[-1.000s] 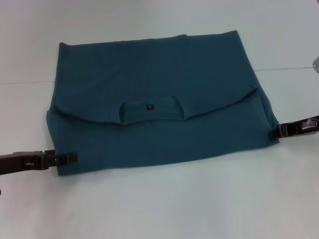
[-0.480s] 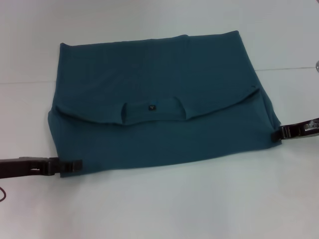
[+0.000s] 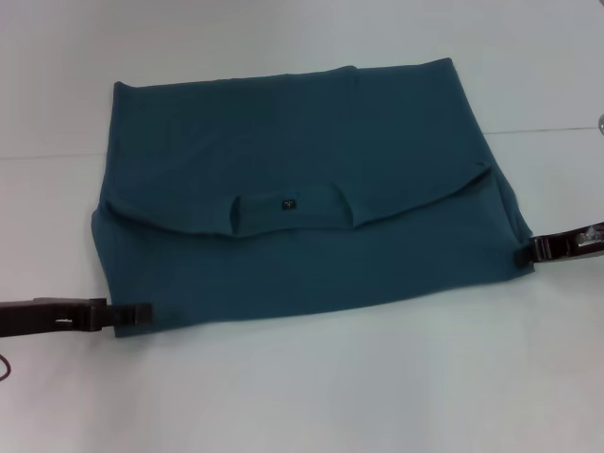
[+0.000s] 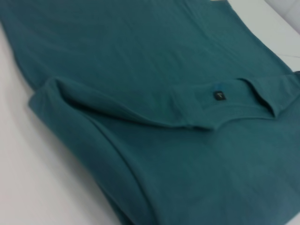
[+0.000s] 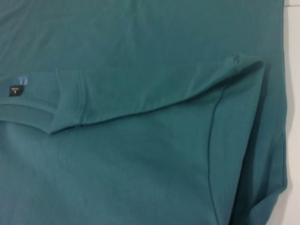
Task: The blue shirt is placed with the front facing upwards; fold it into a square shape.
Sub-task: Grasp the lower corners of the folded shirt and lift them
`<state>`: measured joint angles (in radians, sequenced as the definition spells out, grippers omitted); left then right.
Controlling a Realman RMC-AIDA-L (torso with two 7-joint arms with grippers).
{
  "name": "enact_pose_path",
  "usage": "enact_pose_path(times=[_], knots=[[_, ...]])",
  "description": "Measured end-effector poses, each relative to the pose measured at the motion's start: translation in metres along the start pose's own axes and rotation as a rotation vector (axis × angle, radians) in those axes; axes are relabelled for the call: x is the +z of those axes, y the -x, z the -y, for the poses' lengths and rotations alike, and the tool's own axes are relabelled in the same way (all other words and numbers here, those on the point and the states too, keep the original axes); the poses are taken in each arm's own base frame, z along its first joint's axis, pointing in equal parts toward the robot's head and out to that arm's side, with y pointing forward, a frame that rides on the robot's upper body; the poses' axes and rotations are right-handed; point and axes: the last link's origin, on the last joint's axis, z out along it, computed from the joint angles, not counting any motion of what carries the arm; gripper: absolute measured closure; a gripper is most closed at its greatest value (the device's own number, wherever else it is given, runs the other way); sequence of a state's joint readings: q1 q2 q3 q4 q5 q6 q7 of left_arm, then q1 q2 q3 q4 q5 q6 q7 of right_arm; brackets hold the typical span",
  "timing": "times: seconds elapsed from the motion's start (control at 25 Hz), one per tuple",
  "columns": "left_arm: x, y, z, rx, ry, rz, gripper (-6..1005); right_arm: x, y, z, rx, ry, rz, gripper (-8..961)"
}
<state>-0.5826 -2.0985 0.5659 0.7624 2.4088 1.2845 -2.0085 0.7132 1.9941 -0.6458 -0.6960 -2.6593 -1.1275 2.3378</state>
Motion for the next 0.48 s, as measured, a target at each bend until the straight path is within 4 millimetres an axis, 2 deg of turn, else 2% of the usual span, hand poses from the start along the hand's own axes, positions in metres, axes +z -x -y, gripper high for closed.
enact_pose_path(times=[0.48], knots=[[0.0009, 0.0025, 0.0008, -0.012, -0.008, 0.017, 110, -0.0002, 0.0004, -0.0002, -0.001, 0.0, 0.001, 921]])
